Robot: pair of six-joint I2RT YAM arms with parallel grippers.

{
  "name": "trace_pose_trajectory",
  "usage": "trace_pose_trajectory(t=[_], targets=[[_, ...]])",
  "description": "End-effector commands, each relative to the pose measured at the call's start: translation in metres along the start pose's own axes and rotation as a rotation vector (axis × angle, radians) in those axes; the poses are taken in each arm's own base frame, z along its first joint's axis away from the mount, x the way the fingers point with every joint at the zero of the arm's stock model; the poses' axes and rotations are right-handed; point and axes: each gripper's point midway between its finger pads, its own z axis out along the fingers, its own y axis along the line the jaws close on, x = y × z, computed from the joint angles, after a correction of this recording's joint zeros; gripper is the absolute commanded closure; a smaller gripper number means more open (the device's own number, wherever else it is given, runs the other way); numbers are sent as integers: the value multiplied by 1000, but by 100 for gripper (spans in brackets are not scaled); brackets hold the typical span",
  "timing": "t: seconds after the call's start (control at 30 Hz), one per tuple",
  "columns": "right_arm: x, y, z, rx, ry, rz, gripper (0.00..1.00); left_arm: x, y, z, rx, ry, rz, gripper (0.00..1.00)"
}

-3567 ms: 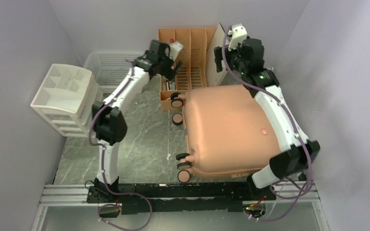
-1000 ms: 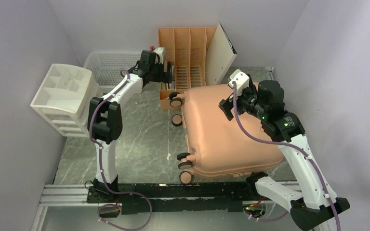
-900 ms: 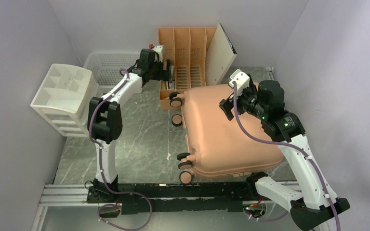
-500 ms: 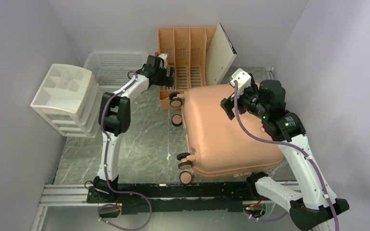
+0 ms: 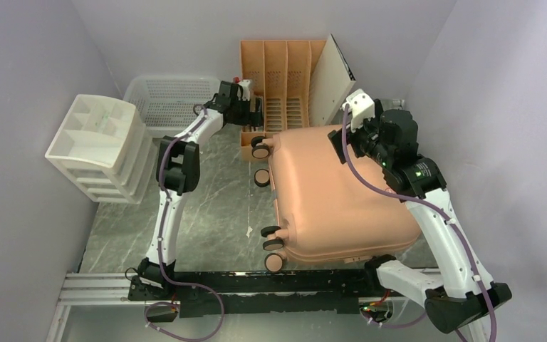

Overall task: Open, take out, and arrange the luggage
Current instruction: Move the distractor to the center of the board.

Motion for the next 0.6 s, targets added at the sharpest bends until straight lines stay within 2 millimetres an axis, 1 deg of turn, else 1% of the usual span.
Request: trace_pose_trajectory(t=[0.0, 0.1, 0.13, 0.27, 0.33, 0.37, 0.4, 0.47, 0.5, 0.53, 0.57], targets=[[-16, -54, -2, 272, -40, 59, 0, -3, -185, 19, 507, -58, 86, 3], [-11, -66, -3, 329, -26, 75, 0, 4, -210, 29, 558, -65, 84, 3], [-10, -68, -3, 338, -22, 77, 0, 5, -218, 32, 569, -69, 88, 3], [-2, -73, -2, 356, -10, 79, 0, 21, -254, 39, 645, -55, 83, 3], [4, -74, -1, 363, 3, 78, 0, 26, -264, 41, 655, -54, 83, 3], [7, -76, -1, 375, 11, 76, 0, 24, -266, 41, 655, -58, 82, 3], [10, -78, -1, 388, 22, 74, 0, 19, -266, 41, 645, -64, 76, 3], [17, -83, -2, 416, 47, 68, 0, 2, -255, 37, 606, -96, 66, 3], [20, -85, -3, 431, 61, 65, 0, -10, -246, 33, 581, -119, 60, 3], [22, -86, -5, 441, 71, 62, 0, -28, -231, 26, 547, -150, 52, 3], [24, -88, -6, 454, 82, 61, 0, -40, -218, 20, 522, -169, 44, 3]])
